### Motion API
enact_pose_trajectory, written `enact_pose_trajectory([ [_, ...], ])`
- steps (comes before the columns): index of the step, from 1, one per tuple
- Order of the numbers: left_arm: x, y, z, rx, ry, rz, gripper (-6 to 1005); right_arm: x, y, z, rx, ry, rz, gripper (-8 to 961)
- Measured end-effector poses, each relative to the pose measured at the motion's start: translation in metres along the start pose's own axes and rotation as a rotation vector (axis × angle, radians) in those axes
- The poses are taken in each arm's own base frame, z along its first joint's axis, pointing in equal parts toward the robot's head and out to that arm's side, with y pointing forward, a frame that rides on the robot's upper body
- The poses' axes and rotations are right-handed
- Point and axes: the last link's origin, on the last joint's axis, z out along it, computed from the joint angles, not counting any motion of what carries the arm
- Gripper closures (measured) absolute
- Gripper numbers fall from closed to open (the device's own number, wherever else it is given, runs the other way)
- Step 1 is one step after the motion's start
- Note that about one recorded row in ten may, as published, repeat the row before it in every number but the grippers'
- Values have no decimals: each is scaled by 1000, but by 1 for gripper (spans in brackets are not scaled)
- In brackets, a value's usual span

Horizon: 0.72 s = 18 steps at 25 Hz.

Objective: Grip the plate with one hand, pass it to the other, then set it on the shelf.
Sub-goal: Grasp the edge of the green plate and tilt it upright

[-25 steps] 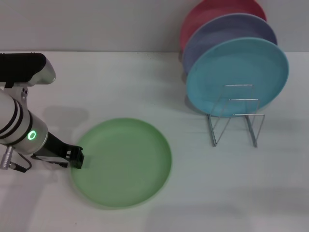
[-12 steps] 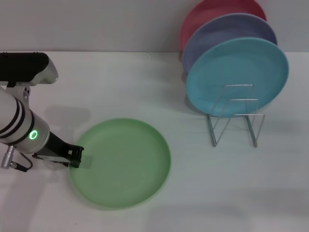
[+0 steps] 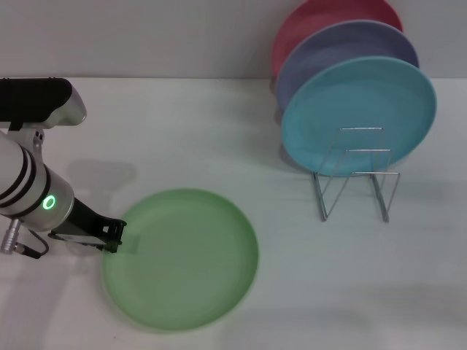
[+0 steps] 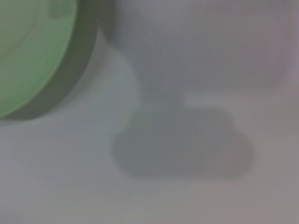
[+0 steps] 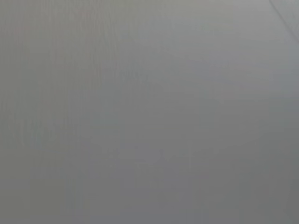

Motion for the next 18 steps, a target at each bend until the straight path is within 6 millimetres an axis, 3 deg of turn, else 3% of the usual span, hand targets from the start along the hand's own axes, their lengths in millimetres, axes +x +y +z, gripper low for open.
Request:
enact_pose_trajectory([
  [10, 1, 1, 0, -9, 10, 23, 945, 0, 0, 0, 0, 1, 1, 369],
  [18, 13, 1, -6, -60, 87, 19, 957, 1, 1, -1, 2, 3, 1, 369],
])
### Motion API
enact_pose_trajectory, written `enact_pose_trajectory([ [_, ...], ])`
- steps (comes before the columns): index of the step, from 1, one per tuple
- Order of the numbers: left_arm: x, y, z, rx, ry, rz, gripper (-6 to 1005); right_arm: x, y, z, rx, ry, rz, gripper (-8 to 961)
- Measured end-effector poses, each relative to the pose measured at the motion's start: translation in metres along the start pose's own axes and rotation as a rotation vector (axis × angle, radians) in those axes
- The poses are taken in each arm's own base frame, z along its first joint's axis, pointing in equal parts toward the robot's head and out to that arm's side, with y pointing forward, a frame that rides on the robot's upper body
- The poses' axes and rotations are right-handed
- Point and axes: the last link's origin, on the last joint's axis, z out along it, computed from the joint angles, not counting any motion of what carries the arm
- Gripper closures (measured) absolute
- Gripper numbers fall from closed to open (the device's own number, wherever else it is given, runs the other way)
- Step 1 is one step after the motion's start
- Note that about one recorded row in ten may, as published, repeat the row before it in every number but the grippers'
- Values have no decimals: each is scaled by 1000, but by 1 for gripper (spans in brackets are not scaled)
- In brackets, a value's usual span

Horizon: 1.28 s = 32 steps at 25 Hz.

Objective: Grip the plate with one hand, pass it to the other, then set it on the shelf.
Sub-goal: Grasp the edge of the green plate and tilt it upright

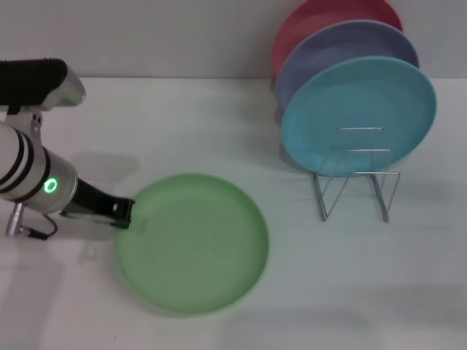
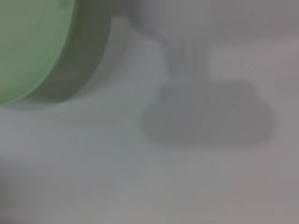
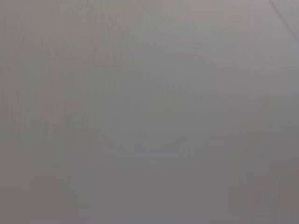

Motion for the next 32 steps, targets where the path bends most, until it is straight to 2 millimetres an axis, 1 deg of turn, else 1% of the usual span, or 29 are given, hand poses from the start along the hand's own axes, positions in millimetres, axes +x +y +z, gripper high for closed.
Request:
enact_pose_trajectory([
  [2, 7, 0, -2, -23, 44, 3, 959, 0, 1, -1, 1, 0, 1, 369],
  [5, 11, 0, -3, -26, 72, 6, 964, 0, 1, -1, 0, -2, 2, 369],
  [6, 15, -2, -3, -22, 108, 8, 965, 0, 2, -1, 0, -4, 3, 369],
  [8, 16, -2, -2, -20, 120, 8, 965, 0, 2, -1, 0, -5, 3, 369],
  [10, 19, -5, -2, -13, 156, 11, 964, 0, 2, -1, 0, -5, 4, 369],
  [11, 22, -10, -1, -4, 203, 6, 964, 0, 2, -2, 0, -5, 4, 369],
  [13, 24, -12, -1, 0, 226, 1, 964, 0, 2, -2, 0, -4, 4, 369],
  [15, 27, -18, -1, 12, 293, -15, 964, 0, 2, -2, 1, -1, 2, 369],
  [16, 31, -23, -2, 21, 368, -27, 964, 0, 1, -2, 1, 2, 1, 369],
  [18, 31, -25, -2, 21, 393, -31, 964, 0, 2, -3, 1, 2, 1, 369],
  [20, 33, -29, -3, 9, 462, -45, 964, 0, 2, -3, 1, 0, 1, 369],
  [21, 35, -32, -5, -11, 533, -55, 964, 0, 2, -3, 0, -1, 1, 369],
  [22, 35, -32, -5, -11, 533, -55, 964, 0, 2, -3, 0, 0, 0, 369],
  [25, 34, -35, -5, -27, 624, -59, 964, 0, 1, -4, 0, 3, -3, 369],
  [26, 32, -37, -3, -19, 680, -58, 964, 1, 2, -4, -2, 5, -2, 369],
  [27, 32, -37, -3, -19, 680, -58, 964, 1, 2, -4, -2, 5, -2, 369],
  [31, 23, -36, 2, 43, 828, -35, 964, 1, 3, -5, -9, 6, 0, 369],
  [32, 23, -36, 2, 43, 828, -35, 964, 1, 4, -5, -10, 6, 1, 369],
])
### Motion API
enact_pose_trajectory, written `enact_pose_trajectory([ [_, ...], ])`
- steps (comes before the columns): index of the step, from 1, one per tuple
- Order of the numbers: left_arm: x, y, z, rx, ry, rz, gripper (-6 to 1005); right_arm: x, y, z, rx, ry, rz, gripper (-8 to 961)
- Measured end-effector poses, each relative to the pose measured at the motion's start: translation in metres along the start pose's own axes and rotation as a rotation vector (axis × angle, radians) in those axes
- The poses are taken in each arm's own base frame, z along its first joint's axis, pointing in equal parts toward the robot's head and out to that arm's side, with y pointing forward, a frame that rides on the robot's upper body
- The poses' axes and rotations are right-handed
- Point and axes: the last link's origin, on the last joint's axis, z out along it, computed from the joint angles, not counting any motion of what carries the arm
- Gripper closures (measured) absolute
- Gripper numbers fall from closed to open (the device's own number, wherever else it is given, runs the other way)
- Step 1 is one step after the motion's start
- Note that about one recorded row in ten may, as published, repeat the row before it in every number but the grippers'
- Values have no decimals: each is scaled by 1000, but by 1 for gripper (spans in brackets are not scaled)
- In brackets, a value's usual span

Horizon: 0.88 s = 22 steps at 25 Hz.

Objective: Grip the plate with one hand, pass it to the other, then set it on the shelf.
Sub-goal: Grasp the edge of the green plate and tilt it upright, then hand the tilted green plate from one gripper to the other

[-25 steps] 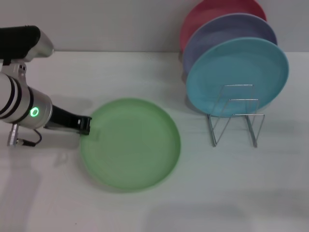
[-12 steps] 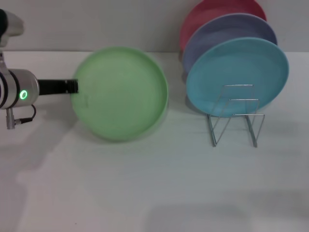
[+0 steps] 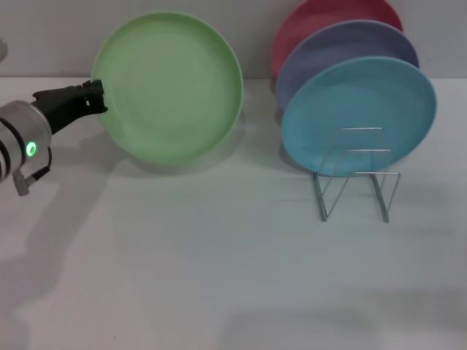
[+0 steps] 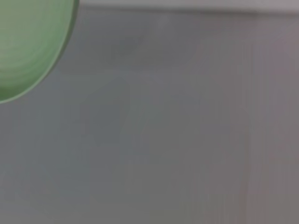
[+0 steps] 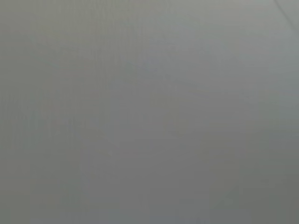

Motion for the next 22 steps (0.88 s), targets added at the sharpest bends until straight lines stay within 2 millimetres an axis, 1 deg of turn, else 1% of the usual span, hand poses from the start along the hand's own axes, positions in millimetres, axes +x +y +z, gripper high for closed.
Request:
enact_pose_trajectory([
  [8, -12, 14, -14, 95, 283, 121, 964, 1, 0, 0, 1, 10, 1, 369],
  [9, -17, 16, -17, 114, 349, 155, 964, 2, 0, 0, 1, 12, 2, 369],
  [13, -21, 18, -20, 120, 401, 161, 964, 2, 0, 0, 1, 12, 2, 369],
  [14, -25, 19, -21, 112, 422, 161, 964, 2, 0, 0, 1, 12, 2, 369],
  [15, -32, 24, -25, 63, 492, 154, 964, 2, 0, 0, 1, 13, 2, 369],
  [18, -41, 26, -29, -3, 533, 135, 964, 2, 2, -1, -6, 16, 5, 369],
  [21, -53, 24, -34, -79, 570, 90, 964, 4, 7, -4, -44, 34, 12, 369],
  [22, -58, 20, -37, -90, 574, 70, 964, 5, 9, -6, -61, 41, 15, 370],
])
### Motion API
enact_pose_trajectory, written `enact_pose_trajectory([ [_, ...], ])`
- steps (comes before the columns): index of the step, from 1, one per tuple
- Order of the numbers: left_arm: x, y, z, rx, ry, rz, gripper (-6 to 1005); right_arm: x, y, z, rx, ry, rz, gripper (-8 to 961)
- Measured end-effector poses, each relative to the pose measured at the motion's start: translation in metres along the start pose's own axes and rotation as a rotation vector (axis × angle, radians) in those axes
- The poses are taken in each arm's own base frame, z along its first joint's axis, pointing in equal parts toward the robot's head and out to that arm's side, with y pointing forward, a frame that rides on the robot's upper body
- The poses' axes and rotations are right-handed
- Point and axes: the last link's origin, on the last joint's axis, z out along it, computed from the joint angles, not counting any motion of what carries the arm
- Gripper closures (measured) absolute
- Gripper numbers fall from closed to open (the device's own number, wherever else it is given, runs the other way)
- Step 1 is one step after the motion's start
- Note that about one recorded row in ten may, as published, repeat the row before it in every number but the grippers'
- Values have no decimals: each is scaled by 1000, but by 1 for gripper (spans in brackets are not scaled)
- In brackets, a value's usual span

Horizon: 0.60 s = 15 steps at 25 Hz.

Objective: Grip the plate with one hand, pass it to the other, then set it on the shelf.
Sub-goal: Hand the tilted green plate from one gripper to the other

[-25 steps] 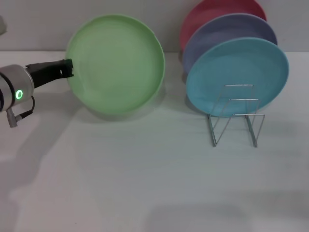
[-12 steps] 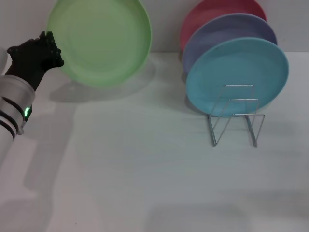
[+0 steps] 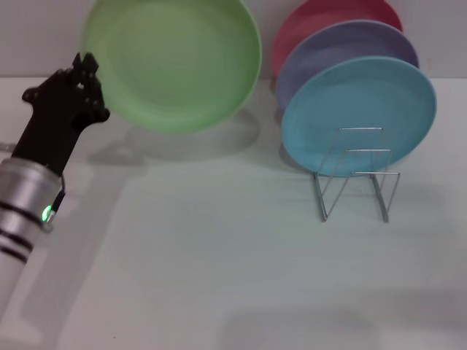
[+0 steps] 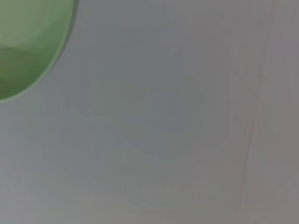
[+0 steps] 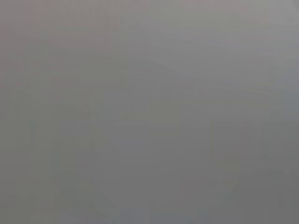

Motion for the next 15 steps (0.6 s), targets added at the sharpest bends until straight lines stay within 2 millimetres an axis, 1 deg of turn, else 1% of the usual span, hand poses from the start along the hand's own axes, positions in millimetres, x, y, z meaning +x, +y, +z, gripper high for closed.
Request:
enact_pose_trajectory([
  [2, -4, -5, -10, -1, 13, -31, 964, 2, 8, -5, -49, 19, 14, 370],
  [4, -4, -7, -13, 1, 16, -34, 964, 3, 11, -6, -69, 27, 21, 370],
  [6, -6, -7, -18, 2, 15, -35, 964, 5, 19, -10, -113, 43, 39, 370],
  [7, -10, -6, -24, 0, 2, -36, 964, 7, 29, -12, -161, 58, 60, 370],
  [8, -10, -6, -24, 0, 2, -36, 964, 7, 29, -12, -161, 58, 60, 370],
  [9, -12, -5, -27, -2, -7, -36, 964, 8, 34, -14, -181, 64, 68, 370],
  [11, -17, -4, -31, -7, -26, -34, 964, 11, 45, -17, -220, 82, 82, 370],
  [12, -22, -2, -36, -10, -45, -32, 964, 15, 59, -19, -259, 109, 99, 370],
  [13, -22, -2, -36, -10, -45, -32, 964, 17, 66, -20, -276, 124, 103, 370],
  [14, -24, -2, -38, -13, -55, -32, 964, 17, 66, -20, -276, 124, 103, 370],
  [15, -26, 0, -40, -18, -63, -31, 964, 20, 72, -22, -296, 143, 107, 370],
])
